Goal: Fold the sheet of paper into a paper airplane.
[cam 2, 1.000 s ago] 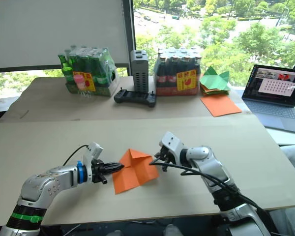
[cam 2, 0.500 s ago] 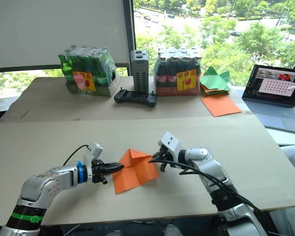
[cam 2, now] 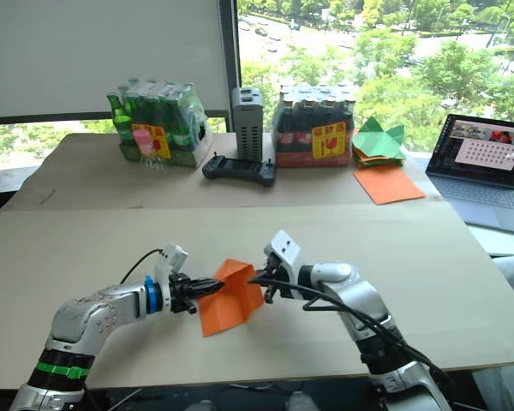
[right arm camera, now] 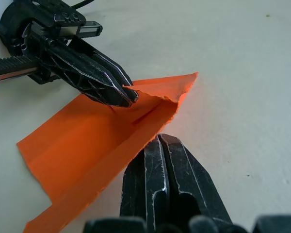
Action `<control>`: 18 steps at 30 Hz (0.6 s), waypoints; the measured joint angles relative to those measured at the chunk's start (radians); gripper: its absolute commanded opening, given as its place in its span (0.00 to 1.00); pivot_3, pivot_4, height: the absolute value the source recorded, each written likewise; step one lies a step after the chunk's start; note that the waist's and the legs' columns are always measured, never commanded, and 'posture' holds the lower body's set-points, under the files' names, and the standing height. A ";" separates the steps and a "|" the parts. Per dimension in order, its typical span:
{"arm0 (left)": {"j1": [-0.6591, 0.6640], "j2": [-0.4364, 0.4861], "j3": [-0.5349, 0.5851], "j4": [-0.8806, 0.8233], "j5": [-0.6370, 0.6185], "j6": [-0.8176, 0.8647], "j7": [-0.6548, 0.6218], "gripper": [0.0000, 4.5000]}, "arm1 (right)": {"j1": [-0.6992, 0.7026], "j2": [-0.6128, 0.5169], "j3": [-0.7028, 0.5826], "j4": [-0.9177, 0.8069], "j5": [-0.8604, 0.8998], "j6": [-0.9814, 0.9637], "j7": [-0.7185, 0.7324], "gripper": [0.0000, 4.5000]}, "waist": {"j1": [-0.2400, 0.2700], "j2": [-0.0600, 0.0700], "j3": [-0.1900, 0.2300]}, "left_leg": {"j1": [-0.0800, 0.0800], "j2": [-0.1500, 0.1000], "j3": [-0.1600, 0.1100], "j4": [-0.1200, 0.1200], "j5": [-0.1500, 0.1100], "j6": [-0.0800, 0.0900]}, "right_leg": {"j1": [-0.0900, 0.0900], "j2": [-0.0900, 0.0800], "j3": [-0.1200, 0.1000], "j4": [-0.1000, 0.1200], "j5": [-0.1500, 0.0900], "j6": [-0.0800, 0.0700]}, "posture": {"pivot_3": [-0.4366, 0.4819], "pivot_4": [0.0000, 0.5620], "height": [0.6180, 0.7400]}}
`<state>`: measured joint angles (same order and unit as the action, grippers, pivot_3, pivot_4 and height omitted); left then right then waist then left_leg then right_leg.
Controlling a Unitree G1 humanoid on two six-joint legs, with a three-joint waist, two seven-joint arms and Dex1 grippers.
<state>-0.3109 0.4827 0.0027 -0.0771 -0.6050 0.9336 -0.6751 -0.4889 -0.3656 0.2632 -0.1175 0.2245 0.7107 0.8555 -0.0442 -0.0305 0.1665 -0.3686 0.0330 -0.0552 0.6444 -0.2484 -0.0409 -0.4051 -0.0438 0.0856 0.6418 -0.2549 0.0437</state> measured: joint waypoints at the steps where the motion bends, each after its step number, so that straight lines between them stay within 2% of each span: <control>1: -0.001 -0.004 0.006 0.005 -0.003 0.003 0.000 0.16 | 0.000 0.002 0.000 -0.004 0.006 0.002 -0.006 0.00 | 0.000 0.000 0.000 | 0.000 0.000 0.000 0.000 0.000 0.000 | 0.000 0.000 0.000 0.000 0.000 0.000 | 0.48 0.27 1.00; 18: 0.009 -0.018 0.071 0.027 -0.008 0.009 0.022 0.16 | 0.024 0.015 0.006 -0.033 0.034 0.031 -0.031 0.00 | -0.022 0.000 0.000 | 0.001 0.000 0.000 0.000 0.000 0.000 | 0.000 0.001 0.000 0.002 0.000 0.000 | 0.48 0.27 1.00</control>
<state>-0.3017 0.4650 0.0742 -0.0503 -0.6127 0.9428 -0.6526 -0.4651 -0.3510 0.2694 -0.1505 0.2587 0.7412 0.8245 -0.0662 -0.0305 0.1665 -0.3677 0.0335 -0.0554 0.6444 -0.2482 -0.0407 -0.4052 -0.0431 0.0857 0.6434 -0.2552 0.0442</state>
